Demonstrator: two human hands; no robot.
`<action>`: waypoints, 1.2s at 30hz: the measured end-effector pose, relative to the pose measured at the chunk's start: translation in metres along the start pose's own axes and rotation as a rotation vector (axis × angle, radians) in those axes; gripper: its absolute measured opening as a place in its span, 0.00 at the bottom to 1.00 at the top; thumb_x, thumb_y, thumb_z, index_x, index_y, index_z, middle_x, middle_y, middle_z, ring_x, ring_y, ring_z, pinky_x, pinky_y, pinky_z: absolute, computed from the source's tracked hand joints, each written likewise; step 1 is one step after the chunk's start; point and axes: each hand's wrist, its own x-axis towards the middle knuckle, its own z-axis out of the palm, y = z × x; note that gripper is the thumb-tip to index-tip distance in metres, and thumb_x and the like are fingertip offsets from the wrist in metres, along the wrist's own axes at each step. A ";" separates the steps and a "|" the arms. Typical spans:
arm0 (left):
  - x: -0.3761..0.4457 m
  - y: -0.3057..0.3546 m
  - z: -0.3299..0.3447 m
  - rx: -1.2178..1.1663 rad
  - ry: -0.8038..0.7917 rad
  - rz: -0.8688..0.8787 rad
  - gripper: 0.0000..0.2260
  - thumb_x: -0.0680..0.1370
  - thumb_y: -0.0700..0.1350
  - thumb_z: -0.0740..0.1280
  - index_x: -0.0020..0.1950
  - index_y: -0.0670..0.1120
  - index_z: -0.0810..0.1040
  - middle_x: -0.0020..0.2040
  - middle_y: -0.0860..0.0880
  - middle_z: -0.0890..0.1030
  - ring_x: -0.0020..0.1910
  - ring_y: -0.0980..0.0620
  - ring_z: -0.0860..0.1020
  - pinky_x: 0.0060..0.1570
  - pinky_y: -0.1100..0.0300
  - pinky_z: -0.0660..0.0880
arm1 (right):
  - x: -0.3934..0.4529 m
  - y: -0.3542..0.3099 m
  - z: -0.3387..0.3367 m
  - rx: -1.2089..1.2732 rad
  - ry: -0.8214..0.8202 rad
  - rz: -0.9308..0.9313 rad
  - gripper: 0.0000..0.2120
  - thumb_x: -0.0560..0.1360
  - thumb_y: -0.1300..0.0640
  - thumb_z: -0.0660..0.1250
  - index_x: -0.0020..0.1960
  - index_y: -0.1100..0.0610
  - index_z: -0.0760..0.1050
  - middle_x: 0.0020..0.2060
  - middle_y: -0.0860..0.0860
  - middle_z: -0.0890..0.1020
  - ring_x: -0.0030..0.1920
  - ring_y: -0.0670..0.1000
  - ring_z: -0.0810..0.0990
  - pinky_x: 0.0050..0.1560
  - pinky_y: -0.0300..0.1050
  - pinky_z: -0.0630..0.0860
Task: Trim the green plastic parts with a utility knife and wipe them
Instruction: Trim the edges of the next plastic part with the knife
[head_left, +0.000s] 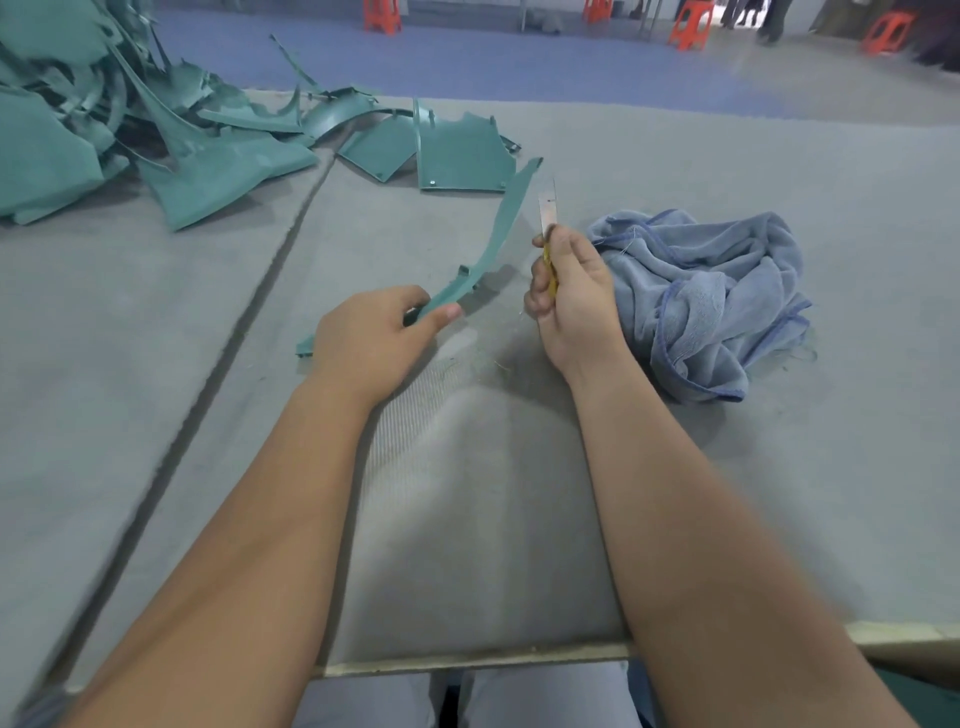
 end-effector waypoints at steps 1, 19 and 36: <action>0.001 -0.001 -0.001 0.030 0.033 0.014 0.22 0.79 0.64 0.57 0.38 0.48 0.75 0.29 0.50 0.73 0.32 0.49 0.74 0.28 0.57 0.62 | 0.000 -0.002 0.000 0.004 -0.002 0.015 0.12 0.83 0.56 0.58 0.42 0.55 0.73 0.31 0.50 0.69 0.25 0.44 0.62 0.27 0.38 0.55; 0.006 0.005 -0.001 0.036 0.102 0.145 0.09 0.77 0.44 0.55 0.54 0.45 0.70 0.44 0.50 0.72 0.42 0.44 0.72 0.40 0.55 0.61 | -0.012 0.005 0.013 -0.532 -0.318 -0.038 0.11 0.81 0.62 0.60 0.42 0.56 0.76 0.29 0.53 0.74 0.28 0.46 0.68 0.30 0.36 0.66; 0.009 0.020 -0.007 -0.141 0.045 0.112 0.12 0.81 0.51 0.56 0.61 0.51 0.74 0.52 0.53 0.79 0.49 0.49 0.76 0.44 0.54 0.69 | -0.023 -0.007 0.026 -0.454 -0.328 -0.069 0.15 0.79 0.64 0.62 0.34 0.58 0.72 0.24 0.50 0.61 0.24 0.44 0.57 0.25 0.35 0.56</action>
